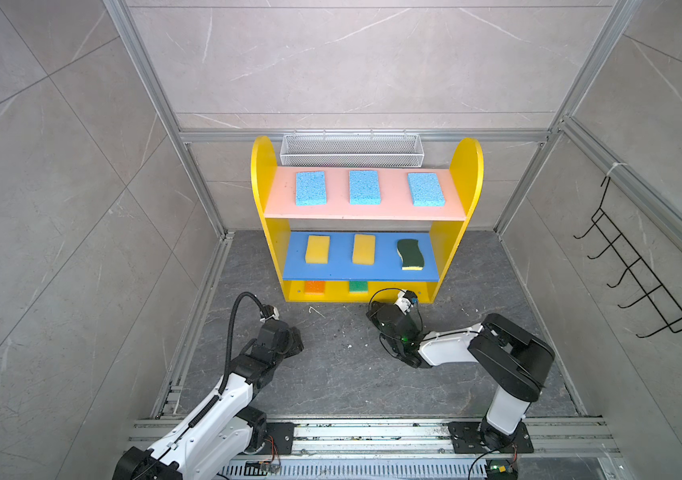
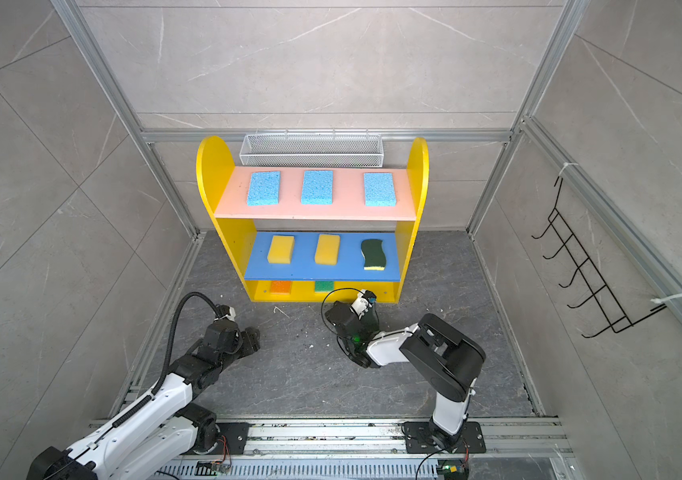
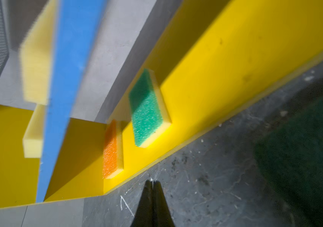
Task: Place and organize the cleaning sponges onto the shelf
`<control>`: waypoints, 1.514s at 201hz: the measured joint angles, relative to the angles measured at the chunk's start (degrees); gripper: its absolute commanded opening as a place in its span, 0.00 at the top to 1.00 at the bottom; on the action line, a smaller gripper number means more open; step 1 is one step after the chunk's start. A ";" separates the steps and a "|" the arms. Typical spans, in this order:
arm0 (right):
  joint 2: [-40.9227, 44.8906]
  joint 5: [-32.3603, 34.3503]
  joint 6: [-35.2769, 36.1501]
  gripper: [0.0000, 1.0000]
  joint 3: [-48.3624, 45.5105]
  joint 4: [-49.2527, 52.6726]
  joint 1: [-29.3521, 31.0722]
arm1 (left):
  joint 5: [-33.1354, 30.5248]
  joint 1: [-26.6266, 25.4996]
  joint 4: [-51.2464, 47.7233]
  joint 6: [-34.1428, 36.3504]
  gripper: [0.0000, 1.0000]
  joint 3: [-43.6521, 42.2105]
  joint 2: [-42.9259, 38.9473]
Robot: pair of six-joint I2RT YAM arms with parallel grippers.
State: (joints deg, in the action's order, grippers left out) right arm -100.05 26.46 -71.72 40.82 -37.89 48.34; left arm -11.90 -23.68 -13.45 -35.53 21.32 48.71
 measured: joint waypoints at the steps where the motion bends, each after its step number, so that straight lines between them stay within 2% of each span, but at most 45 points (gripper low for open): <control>1: 0.20 -0.07 0.09 1.00 0.00 0.11 0.00 | 0.00 0.00 -0.09 -0.02 0.28 0.02 0.00; 23: 7.06 -1.53 4.17 1.00 0.00 4.96 0.24 | -0.68 -0.07 -4.39 0.02 0.25 1.97 -0.09; 45: 16.02 -2.49 8.31 0.94 0.00 12.37 0.35 | -2.69 -0.90 -10.23 0.20 0.23 6.01 -1.09; 63: 22.80 -4.42 11.76 0.85 0.04 18.25 0.11 | -4.79 -3.19 -14.25 0.17 0.22 9.84 -2.10; 75: 26.47 -6.40 13.68 0.78 0.04 22.18 -0.52 | -6.34 -5.73 -16.72 0.09 0.22 12.44 -2.34; 102: 35.01 -10.36 18.03 0.53 0.04 33.29 -3.08 | -10.84 -13.62 -21.38 -1.86 0.22 17.49 -1.05; 128: 43.32 -12.41 22.16 0.41 0.11 44.09 -5.75 | -16.85 -23.21 -25.29 -5.73 0.22 21.64 2.97; 136: 45.55 -12.87 23.85 0.29 0.11 46.88 -6.43 | -18.34 -25.73 -26.21 -6.95 0.21 22.82 4.33; 169: 52.19 -14.73 29.62 0.18 0.04 55.54 -7.26 | -21.84 -31.19 -27.34 -11.96 0.21 25.49 7.63; 190: 54.99 -16.11 32.39 0.14 -1.62 57.61 -7.89 | -22.60 -32.15 -27.23 -14.67 0.20 25.44 7.13; 239: 57.55 -19.67 35.45 0.14 -10.82 56.65 -8.74 | -23.54 -32.28 -28.35 -17.66 0.20 24.83 2.14; 273: 54.18 -19.89 36.11 0.15 -15.21 52.09 -8.74 | -24.20 -32.28 -30.53 -18.49 0.19 24.83 0.92; 304: 47.41 -19.89 37.51 0.15 -17.27 46.71 -8.74 | -24.52 -32.28 -31.74 -18.73 0.19 24.79 0.48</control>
State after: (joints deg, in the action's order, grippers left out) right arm -52.64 6.57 -34.22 23.55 8.82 39.59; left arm -36.42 -55.96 -45.19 -54.26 46.11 49.19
